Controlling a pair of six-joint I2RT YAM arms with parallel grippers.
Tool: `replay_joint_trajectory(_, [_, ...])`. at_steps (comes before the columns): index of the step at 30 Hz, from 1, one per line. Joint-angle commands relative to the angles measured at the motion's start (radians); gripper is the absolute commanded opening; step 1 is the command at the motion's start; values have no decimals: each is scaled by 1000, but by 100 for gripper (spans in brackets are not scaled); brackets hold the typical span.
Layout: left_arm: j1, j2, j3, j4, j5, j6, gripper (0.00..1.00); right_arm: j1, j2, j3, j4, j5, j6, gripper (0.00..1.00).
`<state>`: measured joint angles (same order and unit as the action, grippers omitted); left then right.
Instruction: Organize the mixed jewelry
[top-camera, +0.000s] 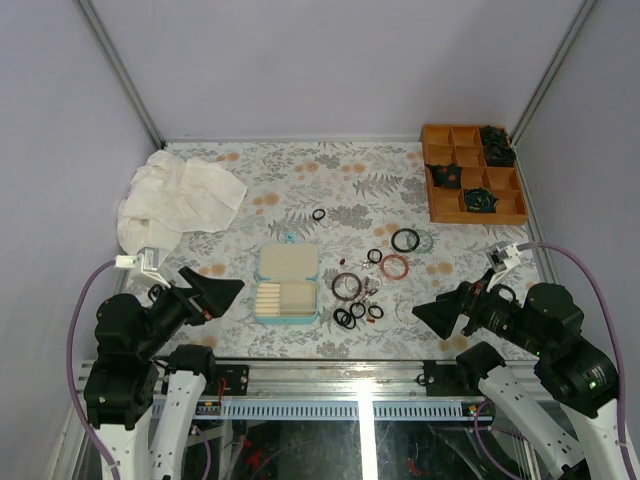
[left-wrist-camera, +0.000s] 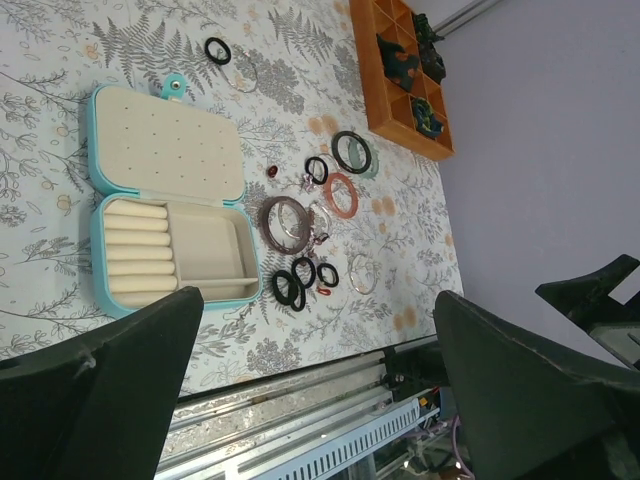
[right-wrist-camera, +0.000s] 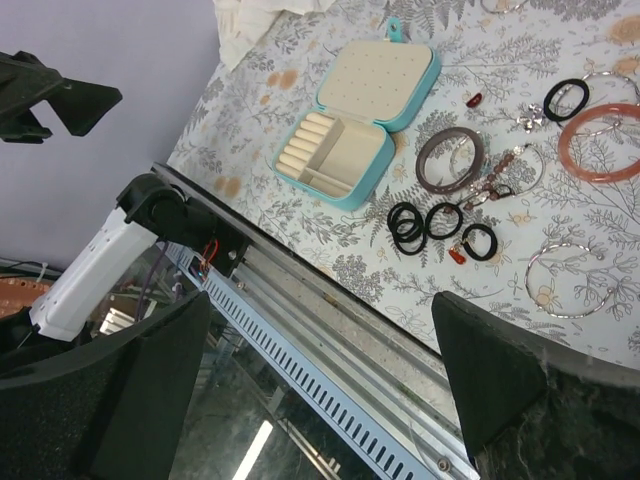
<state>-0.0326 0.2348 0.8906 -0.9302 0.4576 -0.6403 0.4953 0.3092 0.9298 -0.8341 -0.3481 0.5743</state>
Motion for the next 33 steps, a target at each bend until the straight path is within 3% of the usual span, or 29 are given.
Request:
replay_joint_trajectory(1, [-2, -17, 10, -5, -15, 25, 100, -2, 22, -7, 14, -4, 0, 99])
replay_joint_trajectory(15, [-2, -2, -46, -37, -21, -15, 100, -3, 40, 24, -83, 144, 17, 99])
replay_joint_trajectory(22, [-2, 56, 90, -14, -107, -78, 100, -3, 58, 156, -15, 301, 124, 99])
replay_joint_trajectory(29, [-1, 209, 264, 49, -94, -100, 100, -2, 250, 318, 70, 211, 106, 99])
replay_joint_trajectory(33, [-1, 274, 229, 125, -12, -90, 100, -2, 384, 332, 83, 134, 43, 99])
